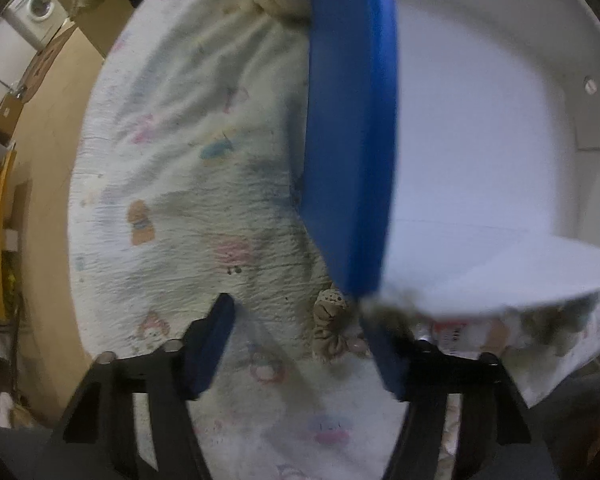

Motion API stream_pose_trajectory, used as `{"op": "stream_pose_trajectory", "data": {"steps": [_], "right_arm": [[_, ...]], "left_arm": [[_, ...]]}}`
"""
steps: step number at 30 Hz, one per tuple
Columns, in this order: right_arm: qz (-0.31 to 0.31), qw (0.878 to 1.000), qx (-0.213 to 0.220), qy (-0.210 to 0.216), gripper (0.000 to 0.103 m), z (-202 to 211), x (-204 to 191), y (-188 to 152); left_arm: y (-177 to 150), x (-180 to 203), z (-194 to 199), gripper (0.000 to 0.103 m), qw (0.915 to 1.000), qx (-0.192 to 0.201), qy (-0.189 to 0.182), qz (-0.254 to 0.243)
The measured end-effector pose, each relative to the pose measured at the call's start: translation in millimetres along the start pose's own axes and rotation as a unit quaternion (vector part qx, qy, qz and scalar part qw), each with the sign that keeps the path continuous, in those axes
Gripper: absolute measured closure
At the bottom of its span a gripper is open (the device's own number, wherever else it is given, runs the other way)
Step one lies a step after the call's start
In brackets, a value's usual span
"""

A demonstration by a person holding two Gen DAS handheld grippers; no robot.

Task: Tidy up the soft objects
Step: 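Grasp the beige scrunchie with the left tool while the right tool grasps the blue plush, then carry the scrunchie and blue plush into the box and open both tools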

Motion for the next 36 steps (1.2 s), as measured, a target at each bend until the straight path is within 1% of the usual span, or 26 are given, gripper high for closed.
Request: {"op": "stream_pose_trajectory", "data": {"steps": [1,2,3,4,6,8,10,12,14,17,18,19,20,21,22,24,26,28,31,34,36], "right_arm": [[-0.006,1.000,-0.002,0.002,0.000,-1,4,1],[-0.014,1.000,-0.004,0.003,0.000,-2,10,4],[-0.023,1.000,-0.008,0.003,0.000,-4,14,3],[-0.031,0.999,-0.018,0.003,0.000,-7,18,4],[-0.046,0.998,-0.044,0.014,0.000,-15,25,5],[-0.053,0.997,-0.056,0.015,0.000,-21,29,7],[-0.049,0.997,-0.053,0.008,0.000,-21,27,8],[-0.042,0.998,-0.052,0.000,0.000,-24,23,10],[-0.030,0.998,-0.062,-0.013,0.000,-34,16,11],[-0.003,0.996,-0.082,-0.045,0.000,-52,3,12],[0.004,0.995,-0.087,-0.057,0.003,-58,-1,12],[0.013,0.993,-0.095,-0.066,0.019,-65,-5,13],[0.017,0.992,-0.105,-0.062,0.045,-70,-7,14],[0.016,0.992,-0.111,-0.054,0.060,-73,-7,14],[0.010,0.993,-0.111,-0.044,0.068,-72,-6,13],[0.009,0.996,-0.083,-0.029,0.072,-60,-9,13],[0.029,0.998,-0.053,-0.018,0.074,-45,-18,10],[0.046,0.998,-0.035,-0.004,0.074,-36,-27,2],[0.075,0.997,-0.030,0.018,0.074,-31,-43,-6],[0.091,0.995,-0.035,0.011,0.074,-39,-55,-9],[0.093,0.995,-0.039,0.009,0.074,-43,-61,-11]], "left_arm": [[1,0,-4,0.045,1.0000,-0.002,0.002,-0.001],[2,1,-7,0.049,1.0000,-0.003,0.006,-0.004],[2,1,-8,0.056,1.0000,-0.002,0.008,-0.005],[2,1,-9,0.059,0.9999,0.000,0.010,-0.009],[1,1,-10,0.087,0.9998,0.002,0.006,-0.017],[-2,-3,-10,0.092,0.9999,0.003,0.001,-0.014],[-5,-8,-6,0.093,0.9999,0.011,-0.009,-0.008],[-9,-13,0,0.094,0.9996,0.028,-0.010,-0.003],[-15,-18,9,0.094,0.9988,0.048,-0.004,0.000],[-25,-28,25,0.094,0.9975,0.070,0.000,0.013],[-28,-29,29,0.094,0.9970,0.075,0.001,0.014],[-31,-31,32,0.094,0.9965,0.082,0.001,0.014],[-32,-29,36,0.094,0.9962,0.086,0.000,0.016],[-29,-30,45,0.094,0.9958,0.090,-0.003,0.017],[-32,-27,50,0.094,0.9953,0.095,-0.004,0.018],[-41,-30,58,0.094,0.9943,0.103,-0.007,0.025],[-38,-35,62,0.094,0.9938,0.105,-0.016,0.031],[-44,-37,61,0.094,0.9937,0.105,-0.024,0.033],[-49,-35,64,0.094,0.9928,0.109,-0.035,0.035],[-48,-34,60,0.094,0.9926,0.108,-0.046,0.032],[-48,-33,59,0.094,0.9926,0.109,-0.043,0.032]]}}
Point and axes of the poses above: each gripper's, at about its wrist camera, not at the fingertips, and z roughly against the way its jaws point, x to its right, y to its top, the point moved 3 cm from there along -z, roughly the way its jaws point, and after that the axes turned 12 degrees about -x, right-handed, at the moved point
